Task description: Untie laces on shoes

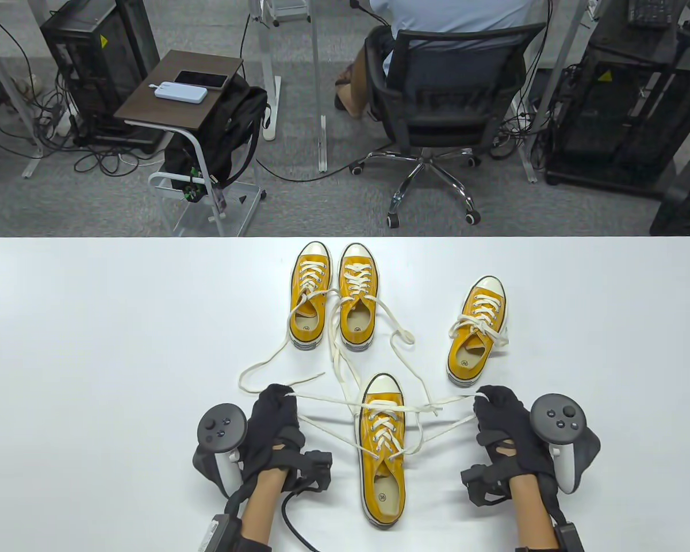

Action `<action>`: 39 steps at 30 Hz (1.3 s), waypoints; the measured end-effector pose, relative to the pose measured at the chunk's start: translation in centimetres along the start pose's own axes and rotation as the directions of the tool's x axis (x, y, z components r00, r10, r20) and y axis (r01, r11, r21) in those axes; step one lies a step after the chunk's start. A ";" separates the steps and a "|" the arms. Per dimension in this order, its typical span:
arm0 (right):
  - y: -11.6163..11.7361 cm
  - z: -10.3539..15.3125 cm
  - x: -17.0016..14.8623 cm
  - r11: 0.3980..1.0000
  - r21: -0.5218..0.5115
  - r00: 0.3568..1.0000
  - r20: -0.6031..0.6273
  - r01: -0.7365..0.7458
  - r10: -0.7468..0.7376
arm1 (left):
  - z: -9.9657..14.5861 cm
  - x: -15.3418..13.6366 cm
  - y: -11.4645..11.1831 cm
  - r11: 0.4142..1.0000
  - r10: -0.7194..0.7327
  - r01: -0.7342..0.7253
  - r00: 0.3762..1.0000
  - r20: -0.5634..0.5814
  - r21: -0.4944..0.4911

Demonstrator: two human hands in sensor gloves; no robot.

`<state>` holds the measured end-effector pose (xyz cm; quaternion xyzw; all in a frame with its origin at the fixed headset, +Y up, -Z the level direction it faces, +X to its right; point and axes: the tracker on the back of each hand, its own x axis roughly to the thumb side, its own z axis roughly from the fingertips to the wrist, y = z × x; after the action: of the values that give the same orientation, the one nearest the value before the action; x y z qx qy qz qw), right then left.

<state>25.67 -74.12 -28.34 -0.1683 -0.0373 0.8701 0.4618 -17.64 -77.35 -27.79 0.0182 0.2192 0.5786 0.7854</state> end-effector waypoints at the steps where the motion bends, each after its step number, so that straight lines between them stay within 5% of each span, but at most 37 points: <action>1: -0.2 0.0 -0.1 1.000 -0.012 1.000 -0.007 0.010 -0.010 | -0.1 -0.1 0.1 1.000 0.008 -0.008 1.000 -0.003 0.005; 18: -2.5 -0.3 -1.8 0.992 -0.099 0.993 -0.083 0.076 -0.085 | -0.6 -0.3 2.6 0.994 -0.012 0.013 1.000 -0.011 0.110; 23: -2.5 -0.5 -1.8 0.992 -0.095 0.991 -0.094 0.083 -0.092 | -0.6 0.4 3.0 0.983 -0.139 0.134 0.990 0.035 0.124; 31: 0.1 -0.2 -0.1 0.985 -0.023 0.985 -0.005 -0.171 0.171 | -0.5 2.2 1.1 0.900 -0.421 0.429 0.902 0.096 -0.080; 36: 1.0 0.2 0.7 0.954 -0.015 0.953 0.031 -0.300 0.301 | -0.4 3.0 0.9 0.775 -0.616 0.618 0.785 0.063 -0.131; 39: 0.5 0.1 0.5 0.953 -0.027 0.953 0.011 -0.302 0.303 | -0.6 2.9 1.7 0.794 -0.595 0.591 0.803 0.014 -0.144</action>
<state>24.96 -74.02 -28.46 -0.1714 -0.0254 0.9312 0.3207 -18.72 -74.26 -28.74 -0.1161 0.1849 0.3177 0.9227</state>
